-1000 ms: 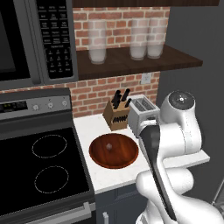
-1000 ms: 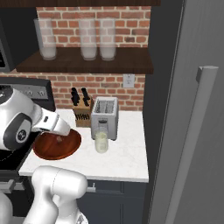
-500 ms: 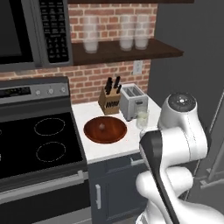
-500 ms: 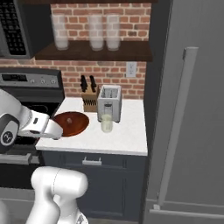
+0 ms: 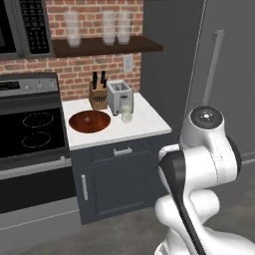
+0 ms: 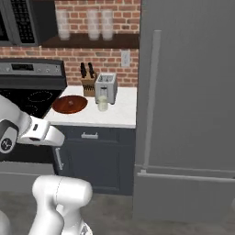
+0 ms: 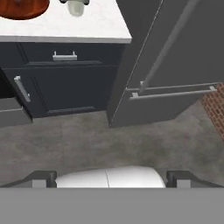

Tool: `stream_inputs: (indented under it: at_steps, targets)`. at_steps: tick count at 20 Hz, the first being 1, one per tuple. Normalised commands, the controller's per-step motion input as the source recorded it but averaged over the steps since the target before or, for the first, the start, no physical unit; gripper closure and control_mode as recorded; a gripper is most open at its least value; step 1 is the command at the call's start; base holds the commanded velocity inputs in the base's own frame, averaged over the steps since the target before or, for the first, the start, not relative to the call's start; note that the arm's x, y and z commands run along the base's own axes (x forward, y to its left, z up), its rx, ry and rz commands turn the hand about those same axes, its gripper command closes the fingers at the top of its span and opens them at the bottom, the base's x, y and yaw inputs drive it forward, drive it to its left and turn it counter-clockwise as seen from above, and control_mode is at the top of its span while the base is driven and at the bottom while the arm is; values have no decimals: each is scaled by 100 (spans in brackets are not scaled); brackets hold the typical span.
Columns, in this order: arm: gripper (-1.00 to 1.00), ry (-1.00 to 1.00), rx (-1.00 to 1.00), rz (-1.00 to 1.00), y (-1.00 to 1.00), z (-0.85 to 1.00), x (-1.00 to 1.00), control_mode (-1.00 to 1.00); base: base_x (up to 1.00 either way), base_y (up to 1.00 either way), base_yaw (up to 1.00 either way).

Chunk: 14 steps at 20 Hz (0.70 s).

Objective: Grab a lemon wedge from the fridge and one ice cube from the ice bowl, and put them in the glass of lemonade.

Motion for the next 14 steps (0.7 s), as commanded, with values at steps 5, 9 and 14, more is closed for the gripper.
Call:
stream_inputs:
  at_steps: [5, 9, 14]
  targets:
    - [-100, 0, 0, 0, 0, 0, 0, 100, -53, -91, 0]
    - [-100, 0, 0, 0, 0, 0, 0, 100, -34, -78, 0]
    - [-100, 0, 0, 0, 0, 0, 0, 100, -27, -25, 0]
